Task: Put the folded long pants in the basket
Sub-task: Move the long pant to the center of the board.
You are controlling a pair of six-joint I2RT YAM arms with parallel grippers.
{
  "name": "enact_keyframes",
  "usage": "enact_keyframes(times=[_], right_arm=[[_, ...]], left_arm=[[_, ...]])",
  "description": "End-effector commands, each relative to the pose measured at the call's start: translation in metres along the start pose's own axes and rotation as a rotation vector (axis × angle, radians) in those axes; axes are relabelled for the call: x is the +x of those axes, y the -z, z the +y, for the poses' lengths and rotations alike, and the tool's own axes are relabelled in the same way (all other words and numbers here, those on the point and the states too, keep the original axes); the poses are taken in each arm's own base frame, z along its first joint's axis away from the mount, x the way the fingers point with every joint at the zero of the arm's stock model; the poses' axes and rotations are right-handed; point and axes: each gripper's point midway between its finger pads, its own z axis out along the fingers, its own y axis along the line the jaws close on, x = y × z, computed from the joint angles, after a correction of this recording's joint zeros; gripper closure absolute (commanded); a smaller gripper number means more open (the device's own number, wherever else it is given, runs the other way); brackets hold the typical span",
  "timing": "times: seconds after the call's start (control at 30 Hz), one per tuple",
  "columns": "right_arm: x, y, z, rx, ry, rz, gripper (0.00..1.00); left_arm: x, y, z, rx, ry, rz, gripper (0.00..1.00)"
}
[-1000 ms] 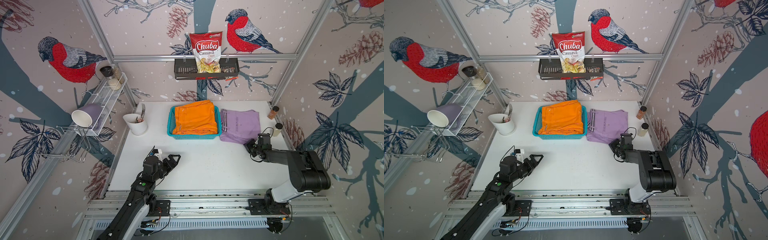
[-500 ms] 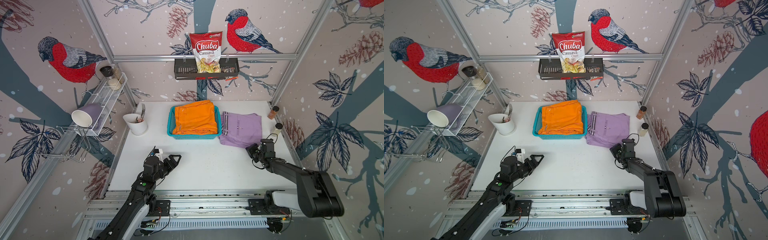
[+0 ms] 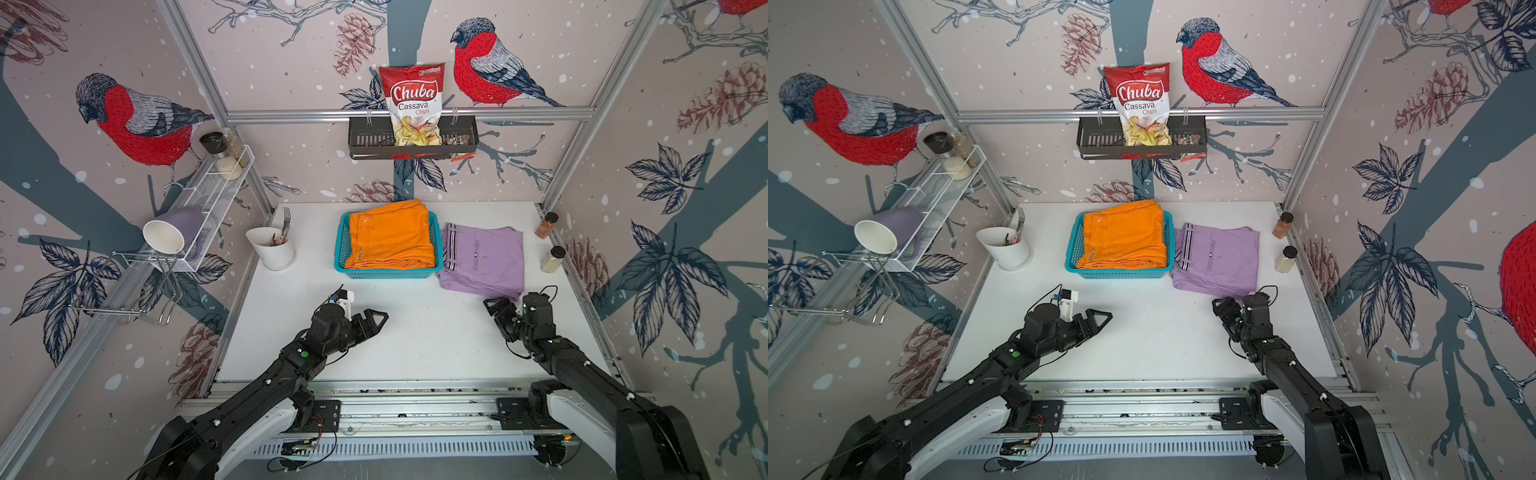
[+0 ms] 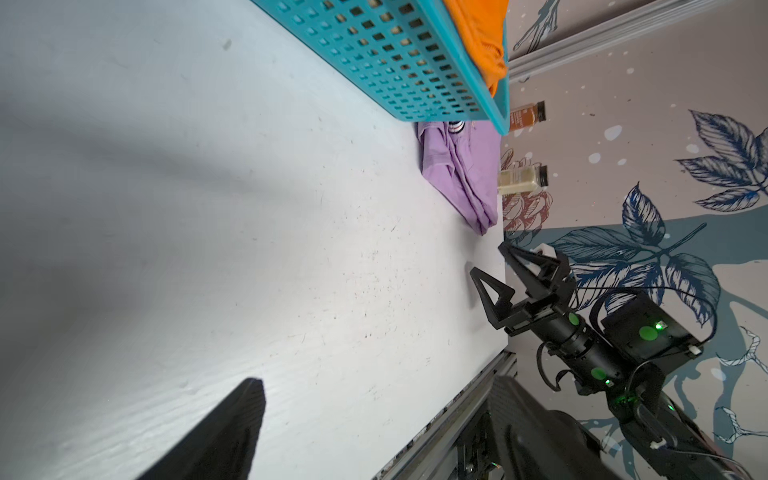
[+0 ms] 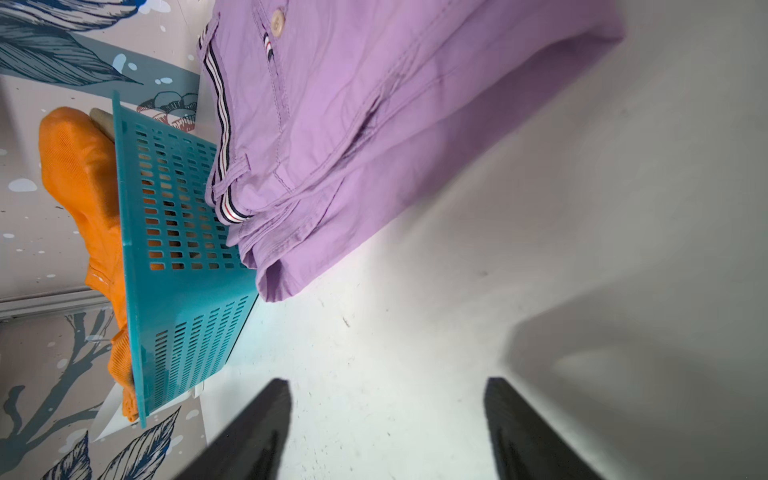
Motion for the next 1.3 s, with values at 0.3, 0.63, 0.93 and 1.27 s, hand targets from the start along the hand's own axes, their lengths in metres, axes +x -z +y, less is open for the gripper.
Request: enact_keyframes(times=[0.3,0.63,0.93,1.27], right_arm=[[-0.050,-0.047,0.005,0.142,0.021,-0.071,0.23],[-0.065,-0.063,0.009,0.199,0.102,-0.106,0.61],[-0.058,-0.069,0.012,0.206,0.130,-0.085,1.00],[-0.025,-0.041,0.040,0.079,0.060,-0.096,0.09]], left_arm=[[-0.002,-0.023,-0.003,-0.011,-0.035,-0.011,0.11],[0.005,-0.039,-0.004,-0.037,-0.065,0.017,0.09],[0.012,-0.049,-0.008,-0.046,-0.081,0.046,0.09],[0.010,-0.046,-0.011,-0.049,-0.081,0.036,0.09]])
